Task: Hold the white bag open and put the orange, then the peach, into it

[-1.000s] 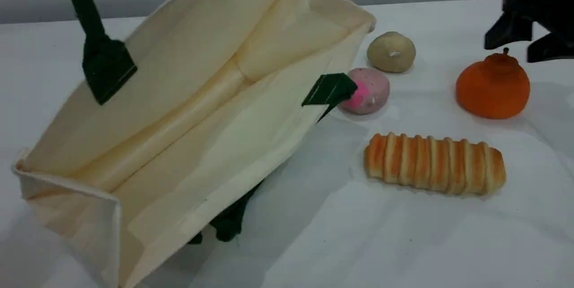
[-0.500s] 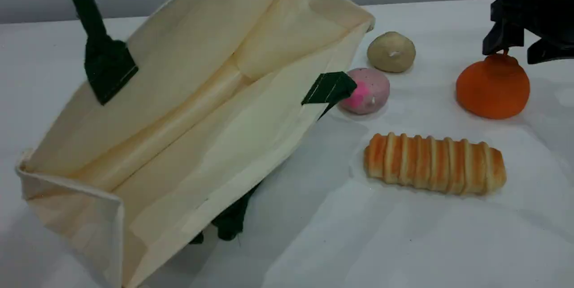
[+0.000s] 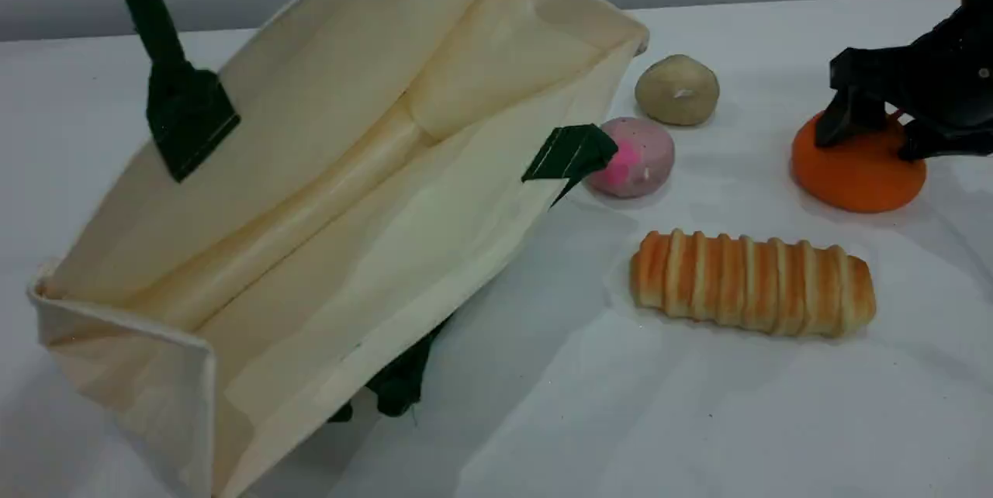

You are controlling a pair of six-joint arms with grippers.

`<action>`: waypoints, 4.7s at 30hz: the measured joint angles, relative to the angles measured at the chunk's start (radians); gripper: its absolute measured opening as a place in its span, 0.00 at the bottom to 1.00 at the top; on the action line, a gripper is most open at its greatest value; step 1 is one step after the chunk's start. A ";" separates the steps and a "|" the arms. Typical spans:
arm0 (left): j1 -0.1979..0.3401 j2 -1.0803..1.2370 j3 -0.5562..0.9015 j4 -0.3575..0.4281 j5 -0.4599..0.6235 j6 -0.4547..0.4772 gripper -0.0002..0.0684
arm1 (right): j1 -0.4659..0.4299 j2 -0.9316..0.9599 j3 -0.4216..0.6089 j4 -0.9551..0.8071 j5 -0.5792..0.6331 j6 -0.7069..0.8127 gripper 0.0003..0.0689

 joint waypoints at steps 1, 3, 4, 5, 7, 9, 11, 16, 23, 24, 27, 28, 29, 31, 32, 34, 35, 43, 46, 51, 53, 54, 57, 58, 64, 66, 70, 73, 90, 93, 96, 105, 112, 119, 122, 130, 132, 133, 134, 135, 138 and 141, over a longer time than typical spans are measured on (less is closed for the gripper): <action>0.000 0.000 0.000 0.000 0.000 0.000 0.12 | 0.000 0.000 0.000 0.000 0.007 0.000 0.70; 0.000 0.000 0.000 0.000 -0.001 0.000 0.12 | 0.000 0.000 0.000 0.000 0.025 0.000 0.59; 0.000 0.000 0.000 0.000 -0.001 0.000 0.12 | 0.000 0.000 0.000 0.000 0.033 0.000 0.53; 0.000 0.000 0.000 0.000 -0.002 0.000 0.12 | -0.001 0.000 0.000 0.000 0.038 0.000 0.44; 0.000 0.000 0.000 0.000 -0.003 0.000 0.12 | -0.001 0.000 0.001 0.000 0.046 0.000 0.24; 0.000 0.000 0.000 0.000 -0.009 0.004 0.12 | -0.001 0.000 0.001 0.000 0.054 0.000 0.10; 0.000 0.000 0.000 0.000 -0.014 0.019 0.12 | -0.001 -0.006 0.002 0.000 0.053 0.000 0.07; 0.000 0.004 0.000 0.006 -0.048 0.020 0.12 | 0.000 -0.066 0.004 -0.007 0.039 0.001 0.06; 0.000 0.062 0.000 0.034 -0.092 0.026 0.12 | 0.000 -0.205 0.004 -0.116 0.111 0.001 0.06; 0.001 0.072 0.000 0.033 -0.102 0.027 0.12 | 0.000 -0.223 0.004 -0.144 0.130 0.003 0.06; 0.001 0.106 0.000 0.015 -0.104 0.045 0.12 | 0.000 -0.288 0.003 -0.234 0.210 0.061 0.06; 0.001 0.114 -0.001 0.007 -0.102 0.047 0.12 | 0.000 -0.304 0.003 -0.260 0.231 0.089 0.06; 0.001 0.121 -0.008 -0.001 -0.098 0.047 0.12 | 0.000 -0.322 0.003 -0.281 0.250 0.110 0.06; 0.001 0.134 -0.033 -0.027 -0.095 0.064 0.12 | 0.000 -0.351 0.003 -0.297 0.278 0.141 0.06; 0.001 0.139 -0.045 -0.040 -0.093 0.070 0.12 | 0.000 -0.360 0.003 -0.297 0.295 0.148 0.06; 0.001 0.149 -0.077 -0.048 -0.082 0.070 0.12 | 0.000 -0.374 0.003 -0.297 0.326 0.157 0.06; 0.001 0.155 -0.086 -0.048 -0.077 0.070 0.12 | 0.000 -0.377 0.003 -0.297 0.346 0.157 0.06; -0.016 0.166 -0.104 -0.057 -0.069 0.069 0.12 | 0.000 -0.385 0.003 -0.257 0.456 0.157 0.06; -0.039 0.166 -0.116 -0.052 -0.066 0.071 0.12 | 0.000 -0.385 0.003 -0.257 0.472 0.157 0.06; -0.048 0.166 -0.136 -0.051 -0.055 0.071 0.12 | 0.000 -0.385 0.003 -0.254 0.472 0.156 0.06; -0.051 0.166 -0.149 -0.056 -0.042 0.073 0.12 | 0.000 -0.385 0.003 -0.254 0.472 0.156 0.06; -0.053 0.166 -0.153 -0.059 -0.043 0.077 0.12 | 0.000 -0.385 0.003 -0.254 0.472 0.156 0.06; -0.054 0.171 -0.153 -0.030 -0.051 0.074 0.12 | 0.000 -0.385 0.003 -0.254 0.482 0.156 0.06; -0.054 0.175 -0.153 -0.022 -0.050 0.074 0.12 | 0.000 -0.385 0.003 -0.253 0.491 0.156 0.06; -0.060 0.181 -0.156 -0.034 -0.051 0.074 0.12 | 0.057 -0.385 0.003 -0.243 0.540 0.151 0.06; -0.060 0.181 -0.156 -0.029 -0.051 0.074 0.12 | 0.097 -0.385 0.003 -0.243 0.538 0.148 0.06; -0.060 0.181 -0.156 -0.027 -0.051 0.074 0.12 | 0.203 -0.385 0.003 -0.244 0.525 0.119 0.06; -0.060 0.181 -0.157 -0.023 -0.051 0.075 0.12 | 0.279 -0.384 0.003 -0.248 0.501 0.123 0.06; -0.060 0.180 -0.217 -0.045 -0.017 0.074 0.12 | 0.499 -0.384 0.002 -0.207 0.285 0.076 0.06; -0.061 0.180 -0.217 -0.063 -0.013 0.073 0.12 | 0.499 -0.383 0.002 -0.148 0.216 0.029 0.06; -0.069 0.180 -0.217 -0.065 -0.013 0.073 0.12 | 0.498 -0.373 0.001 -0.088 0.223 -0.001 0.06; -0.069 0.180 -0.217 -0.055 -0.010 0.072 0.12 | 0.501 -0.242 0.001 -0.006 0.291 0.000 0.06; -0.069 0.180 -0.217 -0.052 -0.010 0.072 0.12 | 0.501 -0.235 0.001 0.001 0.343 0.000 0.10; -0.069 0.180 -0.217 -0.032 -0.009 0.072 0.12 | 0.501 -0.235 0.001 0.001 0.344 0.000 0.42; -0.069 0.180 -0.217 -0.022 -0.008 0.072 0.12 | 0.501 -0.235 0.001 0.001 0.347 0.000 0.62; -0.068 0.180 -0.217 0.029 -0.011 0.064 0.12 | 0.495 -0.323 0.001 0.000 0.280 0.001 0.78; -0.068 0.180 -0.217 0.034 -0.023 0.062 0.12 | 0.495 -0.355 0.001 0.000 0.223 0.001 0.78; -0.063 0.180 -0.217 0.033 -0.027 0.062 0.12 | 0.495 -0.370 0.001 -0.002 0.195 0.001 0.78; -0.055 0.180 -0.217 0.030 -0.028 0.062 0.12 | 0.495 -0.379 0.001 -0.014 0.157 0.001 0.78; -0.046 0.180 -0.217 0.031 -0.030 0.062 0.12 | 0.495 -0.381 0.001 -0.025 0.123 0.001 0.78; -0.009 0.173 -0.217 0.034 -0.034 0.046 0.12 | 0.495 -0.380 0.006 -0.049 0.031 0.001 0.78; 0.033 0.147 -0.217 0.038 -0.034 0.044 0.12 | 0.495 -0.378 0.011 -0.046 -0.045 0.000 0.78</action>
